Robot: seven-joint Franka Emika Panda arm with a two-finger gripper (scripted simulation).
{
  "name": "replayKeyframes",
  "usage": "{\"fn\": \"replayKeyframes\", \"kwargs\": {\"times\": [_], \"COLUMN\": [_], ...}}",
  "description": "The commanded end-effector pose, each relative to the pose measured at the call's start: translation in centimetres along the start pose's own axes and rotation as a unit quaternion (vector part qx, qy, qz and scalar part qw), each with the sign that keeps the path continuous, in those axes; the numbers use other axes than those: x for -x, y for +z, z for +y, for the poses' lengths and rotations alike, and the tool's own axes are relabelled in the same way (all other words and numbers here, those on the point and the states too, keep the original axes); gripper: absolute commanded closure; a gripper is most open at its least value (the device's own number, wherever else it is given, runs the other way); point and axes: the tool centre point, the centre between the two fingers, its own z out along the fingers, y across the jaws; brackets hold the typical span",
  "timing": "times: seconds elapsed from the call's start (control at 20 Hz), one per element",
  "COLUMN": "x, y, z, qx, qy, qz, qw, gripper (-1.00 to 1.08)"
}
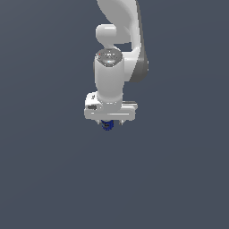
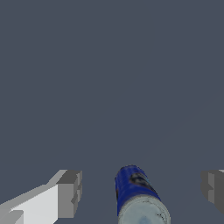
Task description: Pick up the object and move it to a goal position.
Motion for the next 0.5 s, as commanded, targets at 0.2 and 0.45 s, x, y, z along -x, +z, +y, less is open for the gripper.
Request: {"fn": "replayKeyframes", "kwargs": {"times": [0.2,0.45], "x": [0.3,0.8], "y": [0.0,-0.1], "z": [0.4,1.1], "qx": [0.001,0.004], "qy": [-0.003,-0.009], "qz": [-0.004,-0.012], "qw": [1.0,0.9999], "gripper": [-0.92,-0.92]}}
